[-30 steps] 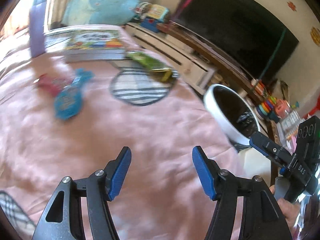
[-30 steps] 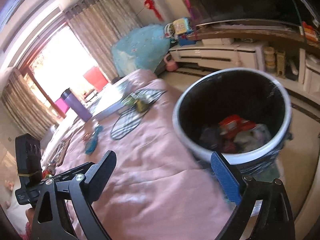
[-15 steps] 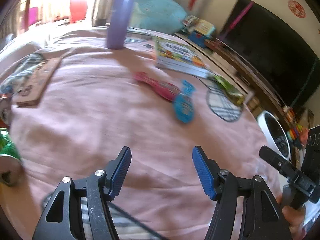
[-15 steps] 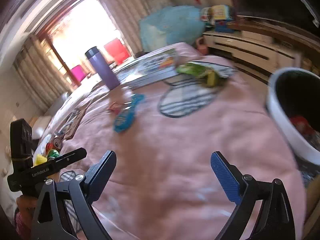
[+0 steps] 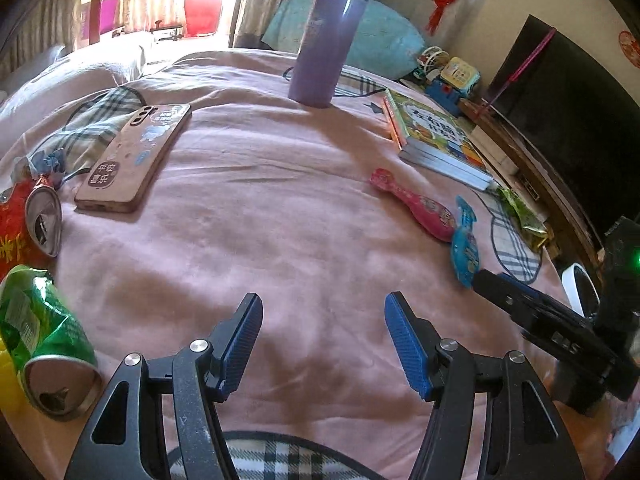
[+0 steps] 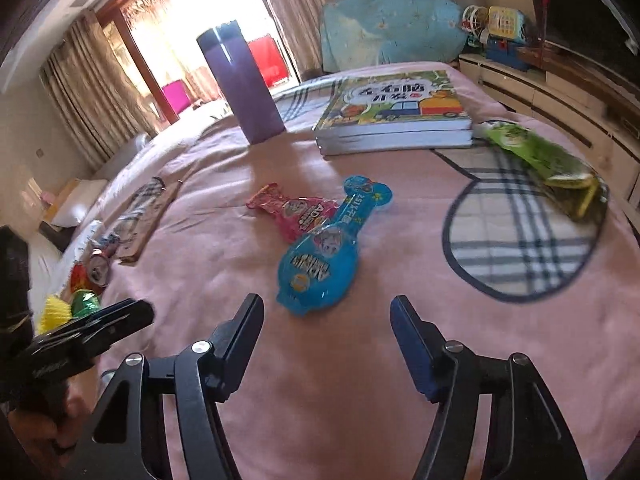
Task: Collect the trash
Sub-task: 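Move both open tools back over the bed toward the two milk bottles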
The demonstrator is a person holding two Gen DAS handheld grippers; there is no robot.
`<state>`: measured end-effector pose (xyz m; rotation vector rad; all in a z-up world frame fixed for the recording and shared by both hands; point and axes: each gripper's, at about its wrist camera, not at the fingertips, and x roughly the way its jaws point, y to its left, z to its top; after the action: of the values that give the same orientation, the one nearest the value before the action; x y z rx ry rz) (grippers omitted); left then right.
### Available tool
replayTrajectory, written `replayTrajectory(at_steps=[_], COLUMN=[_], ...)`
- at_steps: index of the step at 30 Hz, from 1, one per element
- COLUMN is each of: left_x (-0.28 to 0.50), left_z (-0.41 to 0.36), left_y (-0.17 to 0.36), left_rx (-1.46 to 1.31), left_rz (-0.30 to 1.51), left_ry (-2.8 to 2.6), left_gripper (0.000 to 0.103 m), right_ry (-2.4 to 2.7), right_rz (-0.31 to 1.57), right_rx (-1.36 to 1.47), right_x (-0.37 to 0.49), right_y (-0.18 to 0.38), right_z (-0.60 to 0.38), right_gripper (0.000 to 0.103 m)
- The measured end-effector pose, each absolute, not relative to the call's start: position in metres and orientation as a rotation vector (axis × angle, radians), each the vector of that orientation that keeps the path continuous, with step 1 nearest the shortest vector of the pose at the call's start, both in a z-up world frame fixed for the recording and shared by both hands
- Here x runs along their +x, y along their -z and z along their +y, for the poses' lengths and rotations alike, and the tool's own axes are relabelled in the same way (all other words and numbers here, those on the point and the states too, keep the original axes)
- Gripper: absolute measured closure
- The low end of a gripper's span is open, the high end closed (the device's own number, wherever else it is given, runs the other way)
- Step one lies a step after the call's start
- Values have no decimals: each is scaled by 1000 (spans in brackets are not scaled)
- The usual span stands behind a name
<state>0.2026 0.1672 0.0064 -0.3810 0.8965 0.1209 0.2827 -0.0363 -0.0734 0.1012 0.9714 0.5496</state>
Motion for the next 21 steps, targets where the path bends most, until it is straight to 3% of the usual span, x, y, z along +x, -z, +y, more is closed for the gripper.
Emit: replayTrajectory(at_steps=[4,7,8,9,10,16,21], left_x=[220,236,242,245,252,296,342], left_z=[162,154,150,147,142,117,121], left_y=[1,6,5,6,5,8,18], left_rx=[-384,-371,-367,-364,-359,-370,-430], left_rz=[907,913,913,913,914,922,929], left_ry=[-109,-92,-82,-78,-73,-51,-134], left_gripper=[40,40,40,40,40,33,33], right_ry=[-539,-539,-546,-551,-548,-516,-503], right_rz=[984,982,984,983,987,1002,1001], right_rx=[84,65,72,78,79,144,197], right_x=[295,299,299,297,296,281,275], right_y=[81,81,80,80,80,79,76], right_z=[-26,-25,-28,-32,-36,-81,-106], right_gripper=[36,60,64,77,100,103,98])
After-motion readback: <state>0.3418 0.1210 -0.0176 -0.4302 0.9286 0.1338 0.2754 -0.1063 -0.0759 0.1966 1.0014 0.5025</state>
